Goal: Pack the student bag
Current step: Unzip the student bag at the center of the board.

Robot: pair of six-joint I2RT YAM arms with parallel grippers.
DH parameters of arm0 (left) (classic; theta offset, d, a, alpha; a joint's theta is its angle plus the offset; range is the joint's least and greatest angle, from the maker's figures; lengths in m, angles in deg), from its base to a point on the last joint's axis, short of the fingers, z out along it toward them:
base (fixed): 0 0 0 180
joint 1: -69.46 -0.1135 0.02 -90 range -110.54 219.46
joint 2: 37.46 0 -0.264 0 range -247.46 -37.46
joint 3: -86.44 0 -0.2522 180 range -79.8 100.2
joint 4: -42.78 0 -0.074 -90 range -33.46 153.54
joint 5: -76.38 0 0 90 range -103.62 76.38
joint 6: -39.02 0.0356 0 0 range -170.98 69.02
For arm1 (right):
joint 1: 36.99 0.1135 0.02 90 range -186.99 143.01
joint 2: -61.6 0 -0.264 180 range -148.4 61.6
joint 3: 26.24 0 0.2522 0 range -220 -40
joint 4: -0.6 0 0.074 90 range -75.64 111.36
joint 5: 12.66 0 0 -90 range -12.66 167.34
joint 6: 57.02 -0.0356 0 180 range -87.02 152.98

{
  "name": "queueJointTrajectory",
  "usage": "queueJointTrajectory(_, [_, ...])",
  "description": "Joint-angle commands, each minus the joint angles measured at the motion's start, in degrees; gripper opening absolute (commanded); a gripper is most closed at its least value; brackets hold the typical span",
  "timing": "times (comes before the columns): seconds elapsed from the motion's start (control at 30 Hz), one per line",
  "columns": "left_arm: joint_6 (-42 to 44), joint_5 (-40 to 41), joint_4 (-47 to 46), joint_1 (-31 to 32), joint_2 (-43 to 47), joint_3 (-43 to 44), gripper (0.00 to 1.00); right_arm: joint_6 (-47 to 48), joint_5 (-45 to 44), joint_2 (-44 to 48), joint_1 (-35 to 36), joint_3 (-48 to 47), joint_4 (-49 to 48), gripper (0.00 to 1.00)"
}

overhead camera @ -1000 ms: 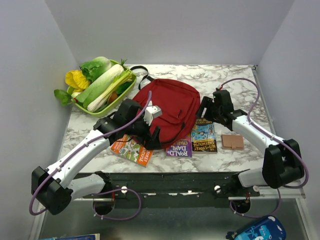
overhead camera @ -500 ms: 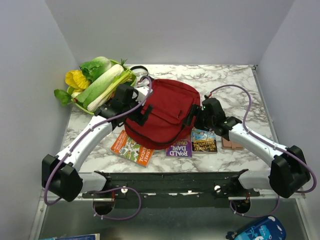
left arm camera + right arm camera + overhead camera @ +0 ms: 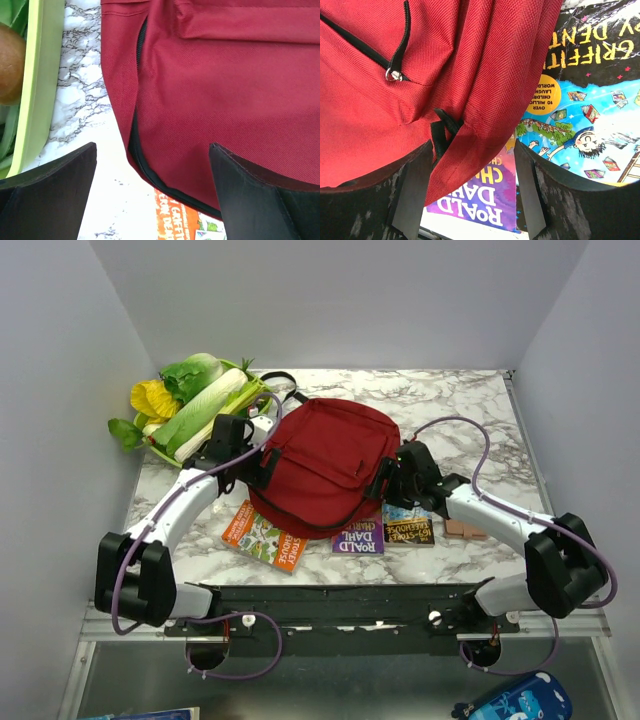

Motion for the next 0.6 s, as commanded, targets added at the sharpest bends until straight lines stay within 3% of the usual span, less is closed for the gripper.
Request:
queueJointTrajectory(0.0, [0.5,-2.1,-4.7,-2.5,-4.7,-1.5,0.99,-1.0,0.5,-1.7,0.4,-0.2,-2.5,0.73])
queueJointTrajectory(0.13, [-0.6,-5.3,-4.0,-4.8,-8.7,-0.8,0.98,-1.1,-1.0,-2.9,0.4,-0.4,-3.4,0.7])
queueJointTrajectory(0.2, [-1.1,-11.4,-3.4,-5.9,-9.3,-0.4,0.95,-1.1,-1.1,-3.4,0.4,-0.5,-4.0,0.69])
queueJointTrajectory(0.3, [-1.3,-18.7,-3.1,-6.0,-8.3,-0.6,0.8,-1.0,-1.2,-4.4,0.4,-0.6,-4.6,0.66])
queueJointTrajectory(0.37, [-1.1,-21.8,-2.4,-6.0,-7.1,-0.8,0.64,-0.9,-1.2,-4.8,0.4,-0.8,-4.8,0.64])
queueJointTrajectory(0.4, [-0.9,-24.2,-2.1,-6.0,-5.5,-0.9,0.58,-0.6,-1.1,-4.9,0.4,-0.8,-5.1,0.62])
queueJointTrajectory(0.43, [-0.3,-25.1,-1.8,-6.0,-4.5,-1.2,0.46,-0.5,-1.0,-4.8,0.4,-0.7,-5.4,0.6])
queueJointTrajectory(0.57, [1.9,-27.4,-0.1,-6.0,0.3,-2.5,0.25,1.0,-0.9,-3.8,0.4,-1.0,-6.1,0.47])
